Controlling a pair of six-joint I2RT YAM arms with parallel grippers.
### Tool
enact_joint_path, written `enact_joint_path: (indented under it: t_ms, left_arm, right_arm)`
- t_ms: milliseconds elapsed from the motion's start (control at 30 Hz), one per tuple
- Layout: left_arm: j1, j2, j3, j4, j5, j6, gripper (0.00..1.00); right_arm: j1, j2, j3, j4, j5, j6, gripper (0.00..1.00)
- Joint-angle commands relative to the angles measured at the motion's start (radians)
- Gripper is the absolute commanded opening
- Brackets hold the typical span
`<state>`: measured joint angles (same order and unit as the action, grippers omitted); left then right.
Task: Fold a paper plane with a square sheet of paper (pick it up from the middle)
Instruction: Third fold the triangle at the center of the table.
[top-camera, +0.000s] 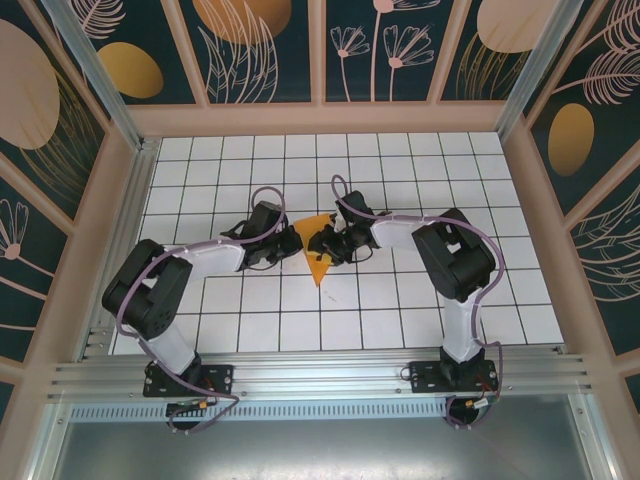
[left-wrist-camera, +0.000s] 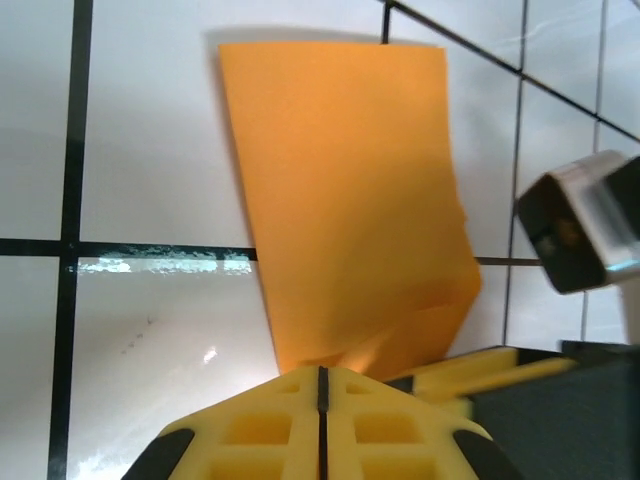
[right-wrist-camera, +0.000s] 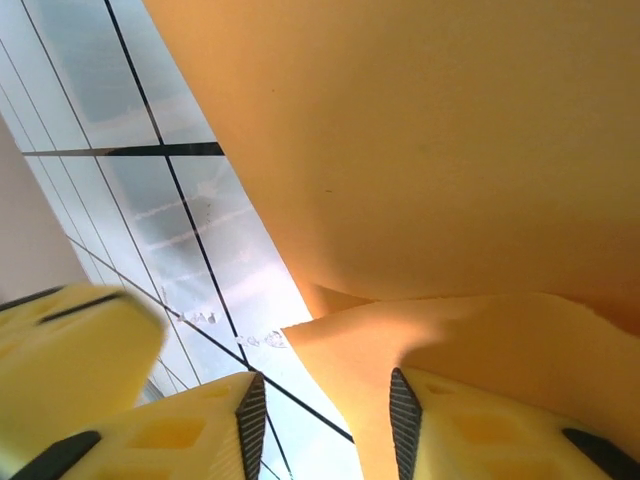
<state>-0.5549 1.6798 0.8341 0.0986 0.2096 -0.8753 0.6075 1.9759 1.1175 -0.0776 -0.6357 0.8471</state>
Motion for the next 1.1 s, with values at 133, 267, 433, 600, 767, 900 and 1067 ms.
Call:
enact_joint_path:
  t_ms: [133, 267, 433, 600, 767, 900, 1067]
  left_arm:
    - [0.007, -0.002, -0.066, 0.098, 0.12, -0.035, 0.11]
    - [0.007, 0.028, -0.052, 0.099, 0.141, -0.033, 0.15]
    - [0.007, 0.103, -0.024, 0.077, 0.152, -0.02, 0.21]
    - [0.007, 0.129, -0.005, 0.075, 0.164, -0.024, 0.23]
    - [0.007, 0.135, 0.001, 0.084, 0.166, -0.027, 0.2]
    - [0.007, 0.139, 0.004, 0.085, 0.165, -0.031, 0.17]
    - [0.006, 0.158, 0.012, 0.08, 0.165, -0.031, 0.15]
  right_arm:
    - [-0.009, 0.03, -0.035, -0.039, 0.03, 0.004, 0.15]
    - [-0.008, 0.035, -0.027, -0.054, 0.036, -0.014, 0.11]
    - [-0.008, 0.035, -0.03, -0.058, 0.04, -0.019, 0.11]
    - [-0.008, 0.036, -0.031, -0.056, 0.039, -0.018, 0.11]
    - [-0.008, 0.036, -0.029, -0.056, 0.04, -0.019, 0.11]
    - [-0.008, 0.039, -0.026, -0.056, 0.036, -0.02, 0.11]
    - [-0.009, 0.037, -0.024, -0.057, 0.033, -0.026, 0.11]
